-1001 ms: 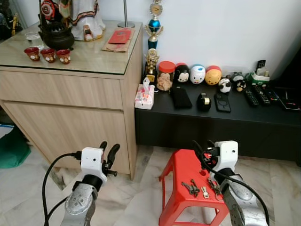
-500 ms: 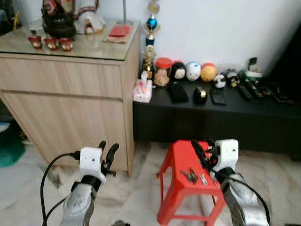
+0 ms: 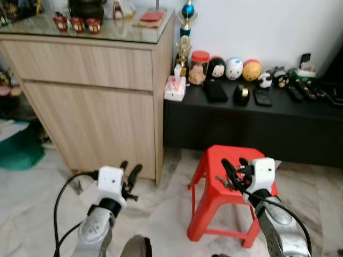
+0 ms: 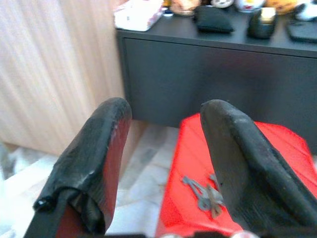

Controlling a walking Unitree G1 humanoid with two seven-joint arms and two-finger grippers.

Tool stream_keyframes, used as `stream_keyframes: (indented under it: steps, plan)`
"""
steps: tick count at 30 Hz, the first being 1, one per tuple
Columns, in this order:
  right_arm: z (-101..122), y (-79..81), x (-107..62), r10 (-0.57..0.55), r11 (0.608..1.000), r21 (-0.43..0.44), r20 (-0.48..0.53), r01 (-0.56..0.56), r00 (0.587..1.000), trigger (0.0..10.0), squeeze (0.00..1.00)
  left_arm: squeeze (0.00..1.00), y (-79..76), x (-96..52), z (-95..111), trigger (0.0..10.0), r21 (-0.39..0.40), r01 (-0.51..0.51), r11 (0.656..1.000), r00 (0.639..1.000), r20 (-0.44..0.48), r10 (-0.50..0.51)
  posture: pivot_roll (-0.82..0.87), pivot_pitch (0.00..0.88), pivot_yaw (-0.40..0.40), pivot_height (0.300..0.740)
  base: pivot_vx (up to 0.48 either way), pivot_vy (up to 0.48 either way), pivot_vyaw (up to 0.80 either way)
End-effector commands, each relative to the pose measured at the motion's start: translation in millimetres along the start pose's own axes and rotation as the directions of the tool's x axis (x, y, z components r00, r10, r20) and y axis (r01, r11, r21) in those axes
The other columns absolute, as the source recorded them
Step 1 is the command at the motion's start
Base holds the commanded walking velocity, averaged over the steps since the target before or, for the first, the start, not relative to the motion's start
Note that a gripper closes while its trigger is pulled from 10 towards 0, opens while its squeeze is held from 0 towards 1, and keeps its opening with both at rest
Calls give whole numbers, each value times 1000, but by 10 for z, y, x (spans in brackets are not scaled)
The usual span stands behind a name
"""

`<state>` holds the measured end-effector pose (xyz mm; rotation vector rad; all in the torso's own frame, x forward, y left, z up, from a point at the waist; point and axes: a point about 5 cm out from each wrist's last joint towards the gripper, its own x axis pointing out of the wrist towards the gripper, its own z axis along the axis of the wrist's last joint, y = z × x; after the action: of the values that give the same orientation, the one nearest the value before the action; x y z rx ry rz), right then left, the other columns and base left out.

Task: Hang keys on a hook

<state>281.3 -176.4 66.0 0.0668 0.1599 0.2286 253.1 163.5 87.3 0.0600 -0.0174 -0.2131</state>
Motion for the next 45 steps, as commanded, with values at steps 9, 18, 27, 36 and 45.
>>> stream_keyframes:
  steps: [9, 18, 27, 36, 45]
  plan:
    - [-17, -56, -9, -29, 1000, 8, 2, 29, 1000, 10000, 0, 0, -28, 17, 22, 10000, 6, 27, 1000, 1000, -8, -27, 24, 0, -57, 627, 0, 0, 0]
    - [-86, -93, -10, -40, 999, -14, -37, 40, 999, 10000, 0, 0, -19, 17, 5, 10000, 13, 22, 1000, 1000, -19, -22, 26, 0, -55, 627, 0, 0, 0]
    - [-89, -124, -5, -50, 999, -21, -40, 49, 998, 10000, 0, 0, -18, 28, 7, 10000, 13, 26, 1000, 999, -20, -26, 26, 0, -55, 627, 148, 0, 0]
    - [-95, -110, -4, -48, 999, -24, -40, 47, 998, 10000, 0, 0, -3, 24, 6, 10000, 10, 11, 1000, 1000, -20, -11, 26, 0, -55, 627, 305, 0, 0]
    - [-105, -117, -2, -54, 998, -16, -41, 54, 998, 10000, 0, 0, 1, 28, 8, 10000, 12, 11, 1000, 1000, -18, -11, 25, 0, -55, 627, 355, 0, 0]
